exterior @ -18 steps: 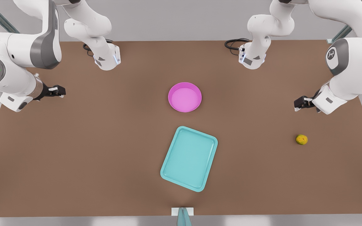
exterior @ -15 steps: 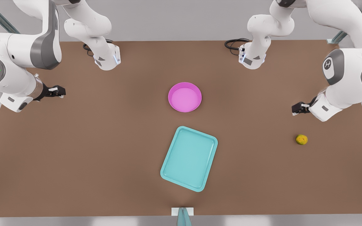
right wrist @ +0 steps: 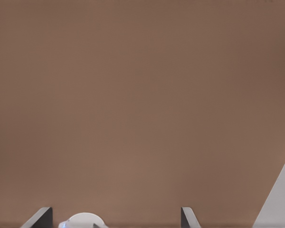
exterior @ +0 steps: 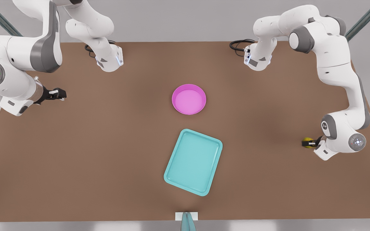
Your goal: Place the orange on the plate with the left arm and the plate on the tray with the right arm
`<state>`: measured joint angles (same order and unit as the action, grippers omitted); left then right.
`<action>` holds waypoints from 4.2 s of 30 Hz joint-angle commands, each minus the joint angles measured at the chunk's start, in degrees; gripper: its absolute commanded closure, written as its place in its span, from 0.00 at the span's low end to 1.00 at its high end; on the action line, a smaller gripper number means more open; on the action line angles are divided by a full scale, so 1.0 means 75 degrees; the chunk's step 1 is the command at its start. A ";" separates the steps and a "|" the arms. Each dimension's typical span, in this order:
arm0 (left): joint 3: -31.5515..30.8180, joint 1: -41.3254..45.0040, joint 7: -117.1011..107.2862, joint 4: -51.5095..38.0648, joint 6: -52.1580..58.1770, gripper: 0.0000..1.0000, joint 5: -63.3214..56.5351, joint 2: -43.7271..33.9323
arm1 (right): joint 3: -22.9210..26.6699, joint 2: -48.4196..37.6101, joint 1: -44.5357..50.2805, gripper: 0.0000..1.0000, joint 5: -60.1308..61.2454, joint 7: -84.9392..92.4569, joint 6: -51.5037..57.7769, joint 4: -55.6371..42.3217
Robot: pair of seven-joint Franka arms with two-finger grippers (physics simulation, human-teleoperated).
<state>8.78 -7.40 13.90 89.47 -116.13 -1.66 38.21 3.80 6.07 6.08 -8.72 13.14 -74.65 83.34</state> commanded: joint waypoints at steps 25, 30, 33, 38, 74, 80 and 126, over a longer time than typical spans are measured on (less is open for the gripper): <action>0.0001 -0.0243 0.1533 0.0410 -0.1227 0.11 -0.0024 0.0730 | 0.0009 0.0081 -0.0037 0.00 0.0014 0.0158 0.0040 0.0009; 0.0001 -0.0243 0.1533 0.0410 -0.1227 0.35 -0.0024 0.0765 | 0.0021 0.0128 -0.0037 0.00 0.0002 0.0170 0.0040 0.0009; 0.0001 -0.0243 0.1533 0.0410 -0.1356 0.34 -0.0024 0.0847 | 0.0009 0.0128 -0.0037 0.00 0.0002 0.0170 0.0028 -0.0003; 0.0001 -0.0243 0.1428 0.0422 -0.0911 0.45 -0.0024 0.0648 | 0.0009 0.0128 -0.0037 0.00 0.0002 0.0170 0.0028 -0.0014; 0.3586 0.5183 -0.0658 -0.3973 0.6835 0.00 0.1218 -0.1403 | -0.0249 0.0584 0.2775 0.00 0.4267 -0.2759 -0.7330 0.5001; -0.1839 0.1292 -0.2299 -0.1289 0.4644 0.00 -0.0165 -0.4145 | -0.1010 0.1018 0.3607 0.00 0.5510 -0.3088 -1.0307 0.6091; -0.1171 0.1268 -0.1865 -0.1441 0.4843 0.00 0.0058 -0.3840 | -0.1631 0.3221 0.4416 0.63 0.8311 0.2010 -0.8621 0.4907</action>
<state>-0.03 2.13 -1.98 78.63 -79.75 -1.28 9.45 -8.43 30.23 39.23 54.55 25.76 -140.11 120.16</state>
